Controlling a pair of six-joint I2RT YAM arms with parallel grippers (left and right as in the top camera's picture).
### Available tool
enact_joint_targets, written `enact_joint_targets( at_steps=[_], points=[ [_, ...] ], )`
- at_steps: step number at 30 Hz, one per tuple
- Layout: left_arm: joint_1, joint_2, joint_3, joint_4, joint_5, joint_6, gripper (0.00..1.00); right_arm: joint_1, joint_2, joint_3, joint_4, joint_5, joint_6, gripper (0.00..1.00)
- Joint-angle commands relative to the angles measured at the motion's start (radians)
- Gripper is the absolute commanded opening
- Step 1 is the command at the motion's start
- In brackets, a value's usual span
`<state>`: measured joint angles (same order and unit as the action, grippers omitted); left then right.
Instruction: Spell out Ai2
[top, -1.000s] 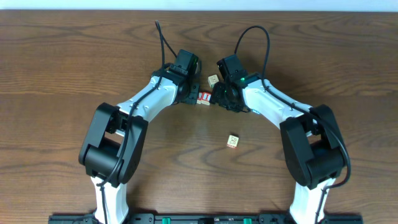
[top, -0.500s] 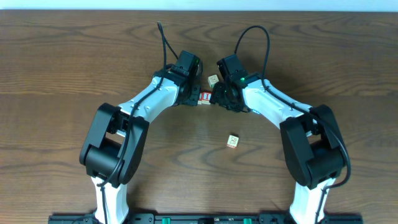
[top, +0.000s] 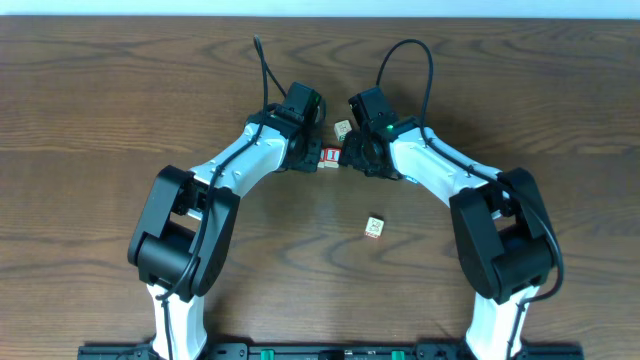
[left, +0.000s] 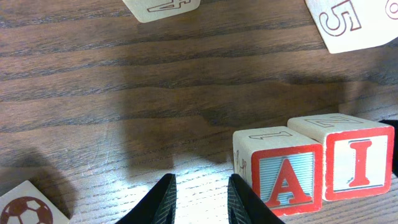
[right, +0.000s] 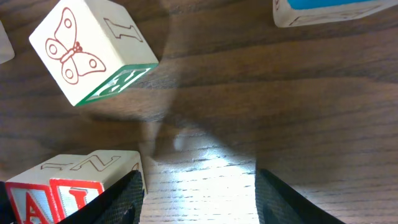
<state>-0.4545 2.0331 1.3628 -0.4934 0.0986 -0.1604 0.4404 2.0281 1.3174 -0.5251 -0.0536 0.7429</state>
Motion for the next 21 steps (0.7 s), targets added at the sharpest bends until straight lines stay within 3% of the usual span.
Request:
enact_joint_targets(
  at_steps=[1, 21],
  points=[
    [-0.005, 0.011, -0.005, -0.004, 0.003, -0.005, 0.29, 0.002, 0.045, -0.005, -0.004, 0.035, -0.018, 0.59],
    [-0.005, 0.011, -0.005, -0.004, 0.007, -0.013, 0.32, 0.003, 0.045, -0.005, 0.018, 0.035, -0.014, 0.63]
  ],
)
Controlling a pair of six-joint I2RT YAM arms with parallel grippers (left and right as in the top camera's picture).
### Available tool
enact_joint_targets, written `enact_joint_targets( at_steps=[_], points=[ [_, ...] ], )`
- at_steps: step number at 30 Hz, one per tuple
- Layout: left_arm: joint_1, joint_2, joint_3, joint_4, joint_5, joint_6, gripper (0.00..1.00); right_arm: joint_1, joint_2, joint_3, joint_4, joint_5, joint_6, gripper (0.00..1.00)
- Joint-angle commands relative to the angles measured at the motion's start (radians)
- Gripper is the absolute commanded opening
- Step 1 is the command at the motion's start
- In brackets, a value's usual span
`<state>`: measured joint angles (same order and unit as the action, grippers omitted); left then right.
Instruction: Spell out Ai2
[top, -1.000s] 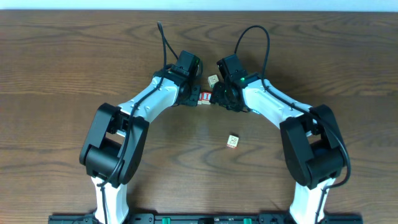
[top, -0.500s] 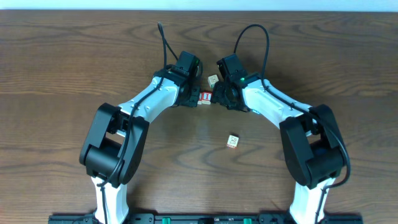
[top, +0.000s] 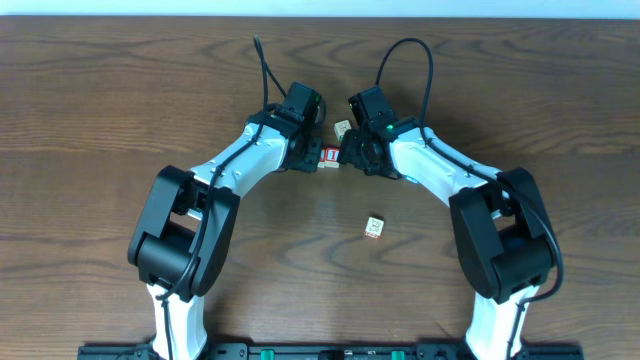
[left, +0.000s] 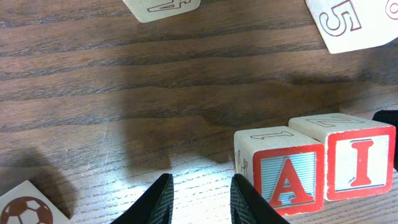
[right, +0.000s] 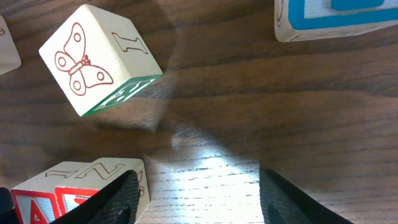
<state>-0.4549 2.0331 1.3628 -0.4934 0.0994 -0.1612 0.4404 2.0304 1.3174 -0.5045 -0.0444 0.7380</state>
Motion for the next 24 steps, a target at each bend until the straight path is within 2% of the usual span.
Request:
enact_joint_targets(
  at_steps=[1, 24],
  points=[
    [-0.004, 0.011, -0.005, -0.003, 0.006, -0.013, 0.31, 0.003, 0.042, -0.005, -0.003, 0.026, -0.009, 0.63],
    [-0.004, 0.011, -0.005, -0.008, 0.0, -0.026, 0.31, 0.003, 0.042, -0.005, 0.006, 0.026, -0.01, 0.65]
  ],
)
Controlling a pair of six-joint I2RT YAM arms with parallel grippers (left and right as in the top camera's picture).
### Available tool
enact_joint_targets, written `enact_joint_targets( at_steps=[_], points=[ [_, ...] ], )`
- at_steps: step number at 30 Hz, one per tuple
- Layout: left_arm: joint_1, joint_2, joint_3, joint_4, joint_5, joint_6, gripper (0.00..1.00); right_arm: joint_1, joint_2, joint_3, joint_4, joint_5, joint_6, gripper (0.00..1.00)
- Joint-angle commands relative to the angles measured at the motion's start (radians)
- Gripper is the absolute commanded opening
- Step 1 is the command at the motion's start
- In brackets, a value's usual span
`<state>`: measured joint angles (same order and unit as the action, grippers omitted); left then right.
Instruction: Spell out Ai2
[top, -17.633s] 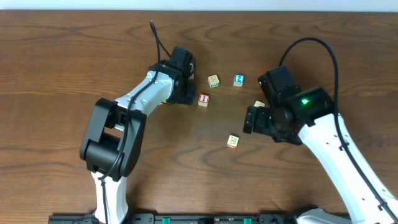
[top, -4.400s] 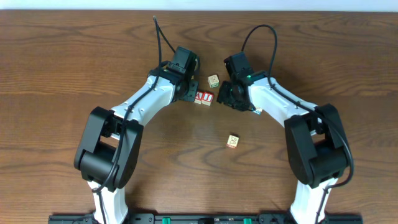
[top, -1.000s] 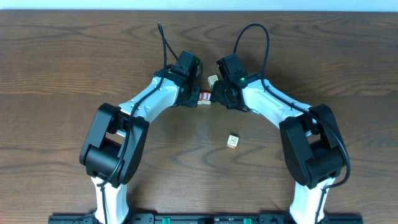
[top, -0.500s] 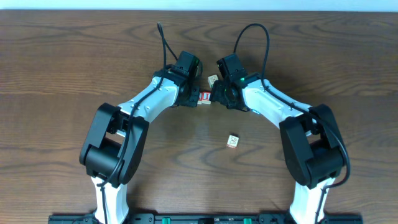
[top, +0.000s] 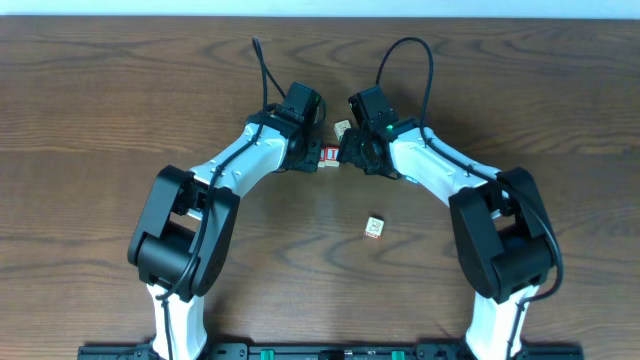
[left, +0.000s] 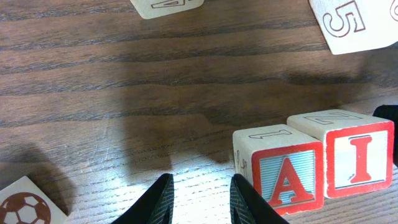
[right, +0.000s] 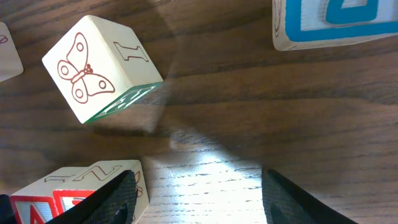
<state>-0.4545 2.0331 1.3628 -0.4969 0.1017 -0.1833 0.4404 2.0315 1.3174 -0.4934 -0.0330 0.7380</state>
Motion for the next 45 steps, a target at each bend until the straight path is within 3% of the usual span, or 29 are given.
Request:
enact_joint_targets(
  at_steps=[1, 6, 17, 23, 29, 32, 38, 40, 42, 45],
  points=[
    [-0.004, 0.011, -0.005, -0.004, -0.014, -0.004, 0.31, 0.003, 0.041, -0.005, -0.007, 0.015, -0.01, 0.65],
    [0.004, 0.011, -0.005, 0.0, -0.039, -0.004, 0.3, 0.002, 0.041, -0.005, -0.012, 0.023, -0.01, 0.63],
    [0.016, 0.011, -0.005, -0.004, -0.092, -0.004, 0.1, 0.001, 0.041, -0.005, -0.023, 0.034, -0.01, 0.34],
    [0.045, 0.007, -0.003, -0.007, -0.11, -0.005, 0.09, -0.003, 0.039, 0.026, -0.097, 0.036, -0.021, 0.3],
    [0.086, -0.053, -0.003, -0.009, -0.109, -0.001, 0.1, -0.003, 0.039, 0.159, -0.29, 0.107, -0.029, 0.28],
    [0.109, -0.116, -0.003, -0.022, -0.113, 0.031, 0.24, -0.003, 0.039, 0.253, -0.399, 0.169, -0.048, 0.34],
    [0.154, -0.26, -0.003, -0.121, -0.22, 0.054, 0.29, -0.003, 0.039, 0.403, -0.547, 0.264, -0.067, 0.38],
    [0.169, -0.316, -0.003, -0.157, -0.248, 0.077, 0.5, -0.004, 0.039, 0.446, -0.587, 0.298, -0.084, 0.45],
    [0.18, -0.359, -0.003, -0.178, -0.251, 0.111, 0.95, -0.006, 0.039, 0.472, -0.604, 0.34, -0.1, 0.55],
    [0.189, -0.417, -0.003, -0.2, -0.257, 0.14, 0.95, -0.012, 0.039, 0.482, -0.603, 0.37, -0.119, 0.63]
  ],
)
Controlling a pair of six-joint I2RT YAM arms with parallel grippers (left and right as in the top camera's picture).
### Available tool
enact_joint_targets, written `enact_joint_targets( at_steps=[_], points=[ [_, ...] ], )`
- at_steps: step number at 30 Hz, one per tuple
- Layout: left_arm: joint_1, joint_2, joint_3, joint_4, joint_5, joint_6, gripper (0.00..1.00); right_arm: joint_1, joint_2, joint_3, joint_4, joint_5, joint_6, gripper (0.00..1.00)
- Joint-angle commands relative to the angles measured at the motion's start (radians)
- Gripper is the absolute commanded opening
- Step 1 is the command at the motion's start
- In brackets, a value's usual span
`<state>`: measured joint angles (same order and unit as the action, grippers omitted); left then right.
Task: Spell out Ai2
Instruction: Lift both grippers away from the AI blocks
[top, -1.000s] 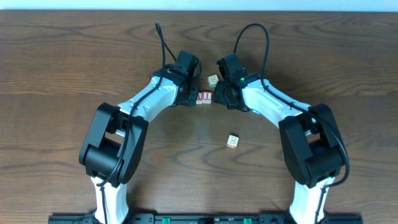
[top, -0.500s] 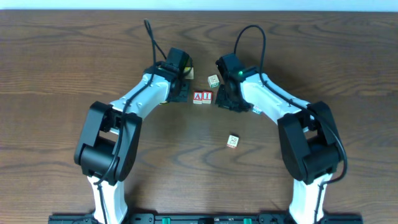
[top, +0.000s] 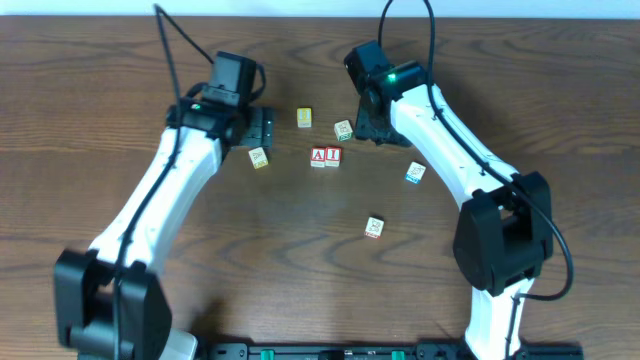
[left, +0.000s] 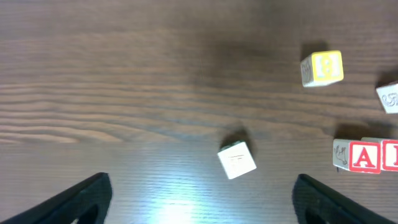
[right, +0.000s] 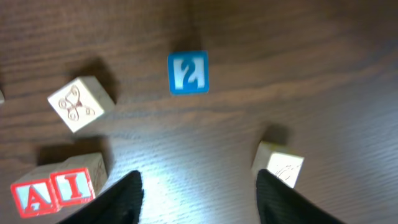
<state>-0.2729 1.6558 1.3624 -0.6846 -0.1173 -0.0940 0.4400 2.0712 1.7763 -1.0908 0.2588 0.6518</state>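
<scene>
Red-framed blocks A (top: 319, 157) and I (top: 333, 155) stand side by side, touching, at mid table; they show as the A block (left: 360, 155) at the right edge of the left wrist view and as the I block (right: 78, 183) in the right wrist view. The blue 2 block (top: 415, 172) lies apart to their right, seen as the blue 2 block (right: 188, 72) too. My left gripper (top: 260, 128) is raised to the left of the pair, open and holding nothing (left: 202, 202). My right gripper (top: 372, 127) hangs above and right of the pair, open and holding nothing (right: 199, 199).
A yellow block (top: 304, 117) and a butterfly block (top: 343, 129) lie behind the pair. A pale block (top: 259, 157) sits to its left under the left gripper, another pale block (top: 374, 227) nearer the front. Bare dark wood surrounds them.
Both grippers were low against the A and I pair; now both are raised and drawn back, the left arm swung to the left. The left jaws, then narrow, stand wide open. The pair stays together.
At all three earlier moments the left gripper sat low just left of the A block with narrow jaws, and the right gripper low and open by the I block, barely shifting. A and I stayed touching. Now both grippers are up and away from them.
</scene>
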Motion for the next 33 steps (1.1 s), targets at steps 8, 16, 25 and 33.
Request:
enact_joint_targets(
  at_steps=[8, 16, 25, 33],
  points=[
    [0.007, -0.128, -0.003, -0.048, -0.047, 0.049, 0.95, -0.034, -0.051, 0.037, -0.092, 0.085, 0.039, 0.68],
    [0.005, -0.136, -0.003, -0.169, -0.012, 0.036, 0.95, -0.017, -0.249, 0.036, -0.185, 0.083, 0.074, 0.9],
    [0.005, -0.229, -0.003, -0.217, 0.095, 0.035, 0.96, 0.062, -0.497, -0.026, -0.293, 0.042, 0.077, 0.96],
    [0.005, -0.316, -0.003, -0.224, 0.08, 0.035, 0.95, 0.098, -0.563, -0.224, -0.132, 0.063, 0.08, 0.99]
  ],
)
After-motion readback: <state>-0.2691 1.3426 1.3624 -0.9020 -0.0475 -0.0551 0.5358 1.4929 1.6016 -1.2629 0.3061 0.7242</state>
